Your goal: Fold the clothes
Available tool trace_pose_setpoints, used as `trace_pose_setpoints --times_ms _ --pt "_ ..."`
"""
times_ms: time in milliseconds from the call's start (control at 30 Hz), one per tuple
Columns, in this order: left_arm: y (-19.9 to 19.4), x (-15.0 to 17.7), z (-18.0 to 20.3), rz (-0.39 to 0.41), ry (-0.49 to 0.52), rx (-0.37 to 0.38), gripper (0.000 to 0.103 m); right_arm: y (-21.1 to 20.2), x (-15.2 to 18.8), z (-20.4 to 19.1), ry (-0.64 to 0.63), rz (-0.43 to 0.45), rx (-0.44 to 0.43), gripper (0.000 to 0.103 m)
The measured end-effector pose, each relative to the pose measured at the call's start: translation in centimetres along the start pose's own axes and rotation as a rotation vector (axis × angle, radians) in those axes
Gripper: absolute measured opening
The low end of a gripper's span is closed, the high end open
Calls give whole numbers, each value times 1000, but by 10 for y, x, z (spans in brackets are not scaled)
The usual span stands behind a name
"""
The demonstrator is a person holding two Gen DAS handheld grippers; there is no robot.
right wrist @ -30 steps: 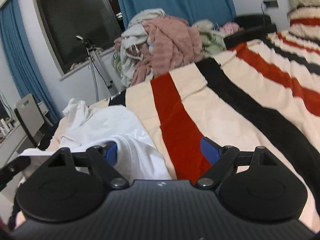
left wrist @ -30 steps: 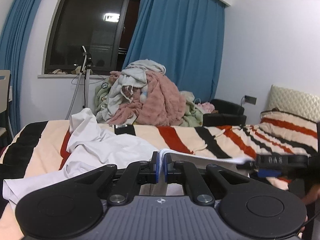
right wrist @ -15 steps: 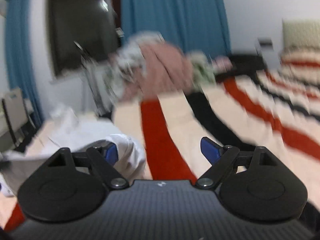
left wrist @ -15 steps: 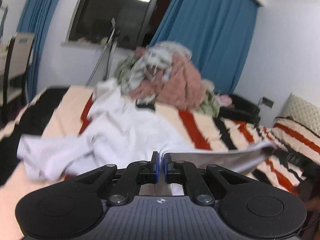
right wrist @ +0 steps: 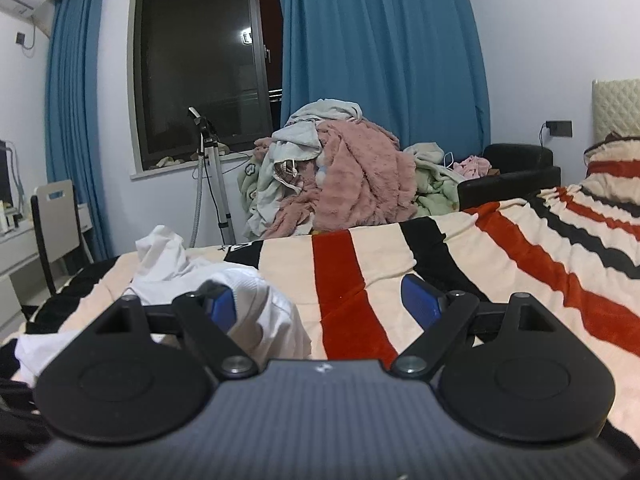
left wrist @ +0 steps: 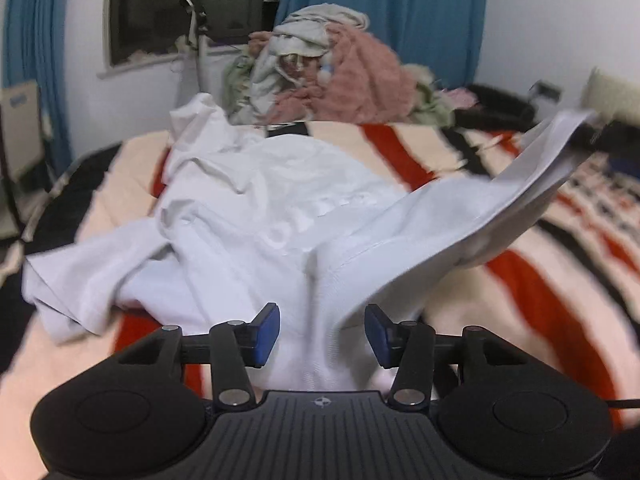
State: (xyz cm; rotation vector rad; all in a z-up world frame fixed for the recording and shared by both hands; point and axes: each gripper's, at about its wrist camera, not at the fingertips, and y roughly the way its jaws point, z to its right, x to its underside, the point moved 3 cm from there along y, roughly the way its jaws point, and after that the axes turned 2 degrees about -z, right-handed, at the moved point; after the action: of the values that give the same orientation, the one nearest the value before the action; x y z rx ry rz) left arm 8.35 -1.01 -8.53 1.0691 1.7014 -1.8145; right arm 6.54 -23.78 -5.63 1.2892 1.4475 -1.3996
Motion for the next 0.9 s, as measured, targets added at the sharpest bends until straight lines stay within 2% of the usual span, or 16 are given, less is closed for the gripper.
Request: trace_pose_setpoints --times_ms 67,167,200,300,400,500,633,667,733,833,900 --pt "8 2 -8 -10 -14 -123 50 1 0 2 1 16 5 85" --pt "9 7 -36 -5 -121 -230 53 7 3 6 -23 37 30 85" --pt "4 10 -47 5 -170 -262 61 11 5 8 -30 35 40 85" --pt "-21 6 -65 102 -286 -265 63 21 12 3 -71 22 45 85" --pt "-50 4 -63 229 -309 -280 64 28 22 -5 -125 0 55 85" --pt "-71 8 -61 276 -381 -265 66 37 35 -6 -144 -101 59 85" --pt "-104 19 -60 317 -520 -227 66 43 55 -5 -122 -295 23 85" --pt "-116 22 -60 342 -536 -216 66 40 56 -4 -113 -313 19 85" --pt "-139 27 -56 408 -541 -212 67 23 48 -4 -87 -269 31 85" --pt "-171 23 -52 485 -549 -236 68 -16 11 -3 -39 -100 62 85" --pt "-200 7 -53 542 -559 -236 68 -43 -24 -5 -13 -2 62 85"
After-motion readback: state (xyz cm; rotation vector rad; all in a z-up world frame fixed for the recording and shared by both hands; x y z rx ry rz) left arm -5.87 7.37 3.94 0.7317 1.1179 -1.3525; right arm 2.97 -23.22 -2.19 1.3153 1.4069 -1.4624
